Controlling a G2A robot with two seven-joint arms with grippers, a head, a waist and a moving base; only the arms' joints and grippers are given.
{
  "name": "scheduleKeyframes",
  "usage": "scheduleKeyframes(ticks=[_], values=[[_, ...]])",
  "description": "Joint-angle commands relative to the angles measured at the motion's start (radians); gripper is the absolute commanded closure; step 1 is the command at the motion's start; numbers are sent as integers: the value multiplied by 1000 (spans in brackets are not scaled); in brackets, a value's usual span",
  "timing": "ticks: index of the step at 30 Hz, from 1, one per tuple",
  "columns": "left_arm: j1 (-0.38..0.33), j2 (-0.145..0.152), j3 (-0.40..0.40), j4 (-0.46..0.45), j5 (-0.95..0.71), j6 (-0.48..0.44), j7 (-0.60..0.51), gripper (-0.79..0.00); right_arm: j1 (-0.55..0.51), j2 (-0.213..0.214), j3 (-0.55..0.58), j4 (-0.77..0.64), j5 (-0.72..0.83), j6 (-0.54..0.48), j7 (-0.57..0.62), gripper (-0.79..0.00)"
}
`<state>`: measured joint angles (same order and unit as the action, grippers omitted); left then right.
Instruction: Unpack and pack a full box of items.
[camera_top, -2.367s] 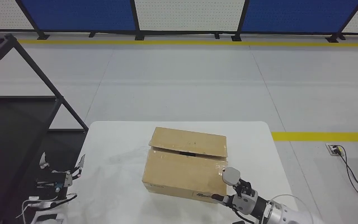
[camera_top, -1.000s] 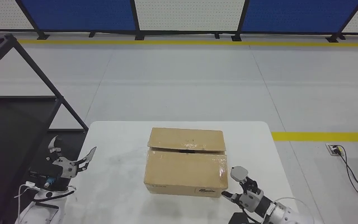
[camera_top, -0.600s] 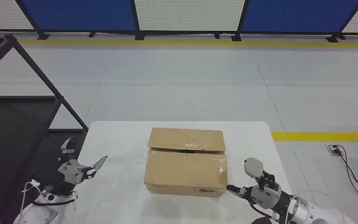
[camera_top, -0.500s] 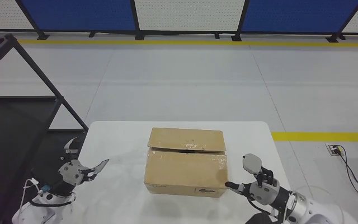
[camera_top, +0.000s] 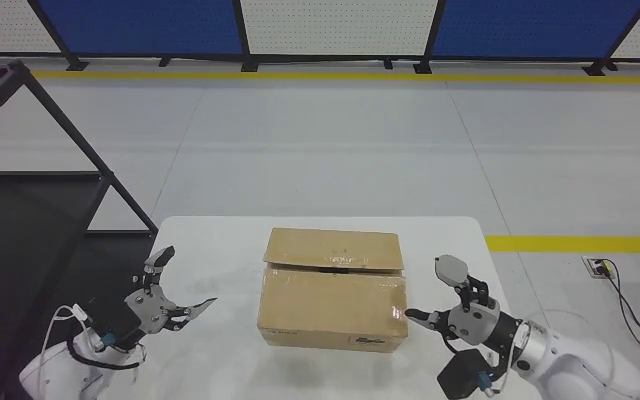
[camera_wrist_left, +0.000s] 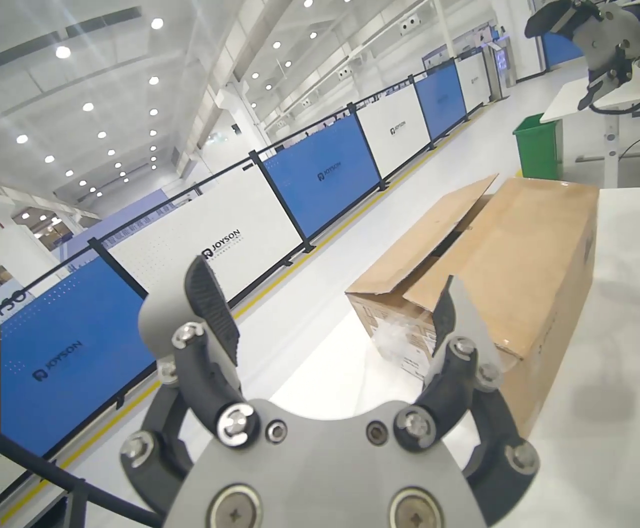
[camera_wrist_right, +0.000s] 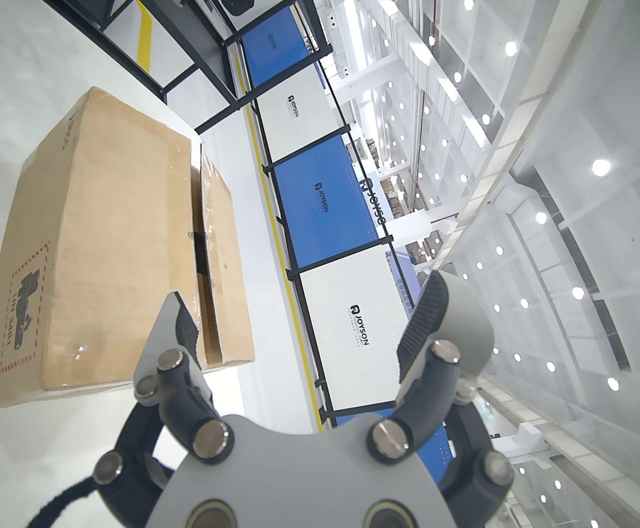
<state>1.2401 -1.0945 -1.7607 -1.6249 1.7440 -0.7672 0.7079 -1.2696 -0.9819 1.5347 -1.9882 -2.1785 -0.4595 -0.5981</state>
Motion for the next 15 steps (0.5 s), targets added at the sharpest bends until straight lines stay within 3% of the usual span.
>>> scheduleKeyframes(ticks=[1,5,8,15], values=[[0,0,0,0,0,0,0,-785,0,0,0,0,0,0,1,-785],[6,-1,6,-15,-11,32,-2,-785,1,-3,-10,13,58,-15,17,-785],[1,3,21,-17,-2,38,19,-785,40,-10,-27,35,141,-40,98,-785],[-90,18,42,80,-38,-72,57,-785,144,-22,-45,146,385,-149,298,-785]])
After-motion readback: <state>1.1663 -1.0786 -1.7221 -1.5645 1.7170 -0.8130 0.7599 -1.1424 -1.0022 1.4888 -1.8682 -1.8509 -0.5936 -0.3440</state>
